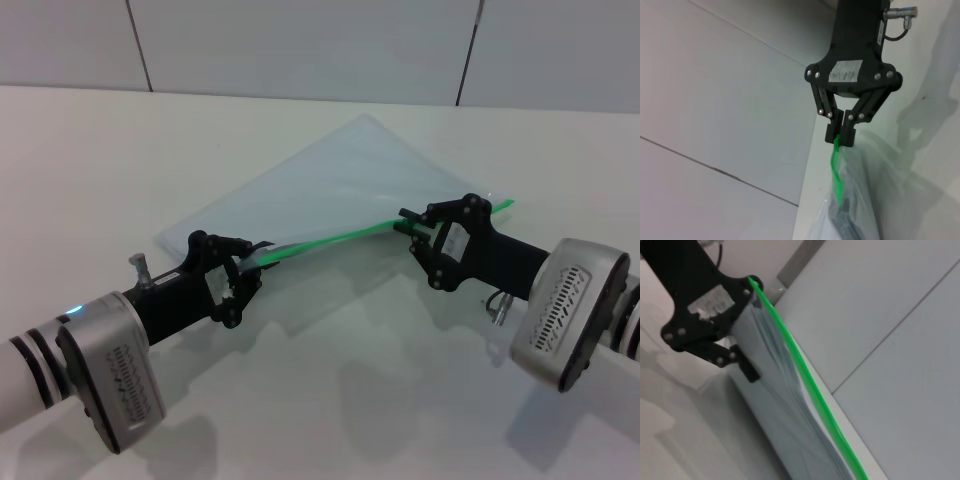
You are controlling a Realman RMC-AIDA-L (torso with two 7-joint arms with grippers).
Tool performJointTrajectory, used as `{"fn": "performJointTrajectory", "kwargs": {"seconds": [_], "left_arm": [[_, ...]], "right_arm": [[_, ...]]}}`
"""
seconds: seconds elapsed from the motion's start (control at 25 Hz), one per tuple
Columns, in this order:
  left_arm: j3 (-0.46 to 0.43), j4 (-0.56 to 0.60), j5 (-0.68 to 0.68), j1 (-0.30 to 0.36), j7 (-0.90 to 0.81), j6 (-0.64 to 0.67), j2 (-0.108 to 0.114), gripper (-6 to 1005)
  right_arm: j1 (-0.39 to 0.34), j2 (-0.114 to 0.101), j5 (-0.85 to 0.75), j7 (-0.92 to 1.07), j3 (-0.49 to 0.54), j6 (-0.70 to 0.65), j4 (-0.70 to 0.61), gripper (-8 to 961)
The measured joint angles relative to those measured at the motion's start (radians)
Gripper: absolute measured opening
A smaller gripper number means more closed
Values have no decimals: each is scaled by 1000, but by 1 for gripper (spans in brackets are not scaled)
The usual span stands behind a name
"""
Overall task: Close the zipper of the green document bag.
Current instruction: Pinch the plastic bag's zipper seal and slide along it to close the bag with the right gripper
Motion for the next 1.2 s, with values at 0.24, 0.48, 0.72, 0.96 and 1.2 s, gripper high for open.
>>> {"fn": "performJointTrajectory", "kwargs": {"seconds": [0.24,0.48,0.72,0.96,1.2], "left_arm": [[0,-1,0,2,0,0,0,54],[0,-3,0,2,0,-1,0,54],[0,-4,0,2,0,-1,0,54],[0,-4,0,4,0,-1,0,54],[0,-4,0,7,0,-1,0,54]], "right_arm": [[-18,0,0,0,28,0,-23,102],[-35,0,0,0,62,1,-53,105],[-54,0,0,0,106,15,-82,107],[-56,-1,0,0,151,74,-112,110],[-67,-2,0,0,195,99,-139,112]]}}
